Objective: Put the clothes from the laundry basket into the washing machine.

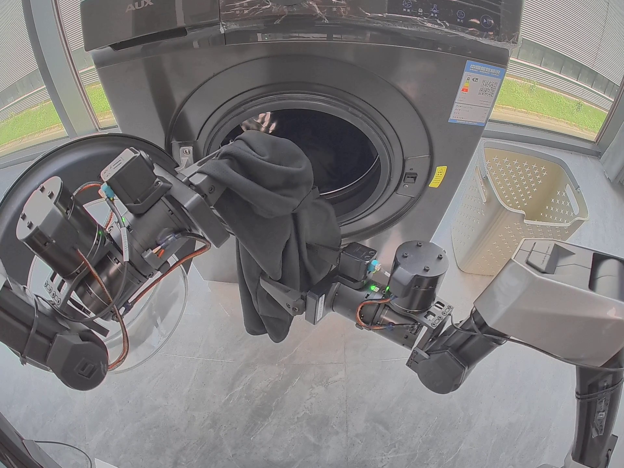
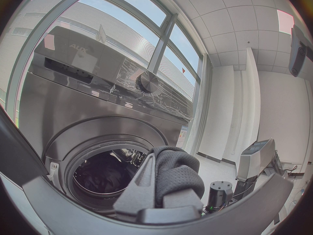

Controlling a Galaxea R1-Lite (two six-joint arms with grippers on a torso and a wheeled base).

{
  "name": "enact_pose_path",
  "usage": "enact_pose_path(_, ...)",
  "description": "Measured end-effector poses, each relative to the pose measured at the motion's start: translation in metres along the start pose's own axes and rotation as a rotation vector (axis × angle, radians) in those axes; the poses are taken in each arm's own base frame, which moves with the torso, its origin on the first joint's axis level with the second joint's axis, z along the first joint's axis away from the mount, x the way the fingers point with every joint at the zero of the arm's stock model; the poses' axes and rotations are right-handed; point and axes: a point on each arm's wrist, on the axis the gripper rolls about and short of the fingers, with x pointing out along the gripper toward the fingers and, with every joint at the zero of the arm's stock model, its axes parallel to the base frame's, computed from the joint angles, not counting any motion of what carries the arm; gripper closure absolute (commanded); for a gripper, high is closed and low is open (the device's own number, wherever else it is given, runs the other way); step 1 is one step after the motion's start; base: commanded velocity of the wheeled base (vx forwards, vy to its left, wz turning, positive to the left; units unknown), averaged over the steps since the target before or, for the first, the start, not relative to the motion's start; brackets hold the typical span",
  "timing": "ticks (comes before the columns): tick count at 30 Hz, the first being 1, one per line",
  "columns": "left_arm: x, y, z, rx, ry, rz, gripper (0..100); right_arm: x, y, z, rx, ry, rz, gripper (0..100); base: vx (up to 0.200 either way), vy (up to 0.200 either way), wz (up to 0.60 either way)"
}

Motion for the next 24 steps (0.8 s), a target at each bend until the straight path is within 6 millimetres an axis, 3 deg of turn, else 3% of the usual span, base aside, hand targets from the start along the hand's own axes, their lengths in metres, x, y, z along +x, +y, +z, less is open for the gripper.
enact_pose_path(14, 0.000, -0.002, 0.001, 0.000, -0.007, -0.005, 100, 0.030, -0.006, -0.027, -0.012, -0.013, -0.003, 0, 0.000, 0.000, 0.00)
enact_pose_path(24, 0.000, -0.007, 0.005, -0.004, -0.015, -0.019, 100, 0.049, 0.002, -0.041, -0.005, -0.028, -0.021, 0, 0.000, 0.000, 0.00)
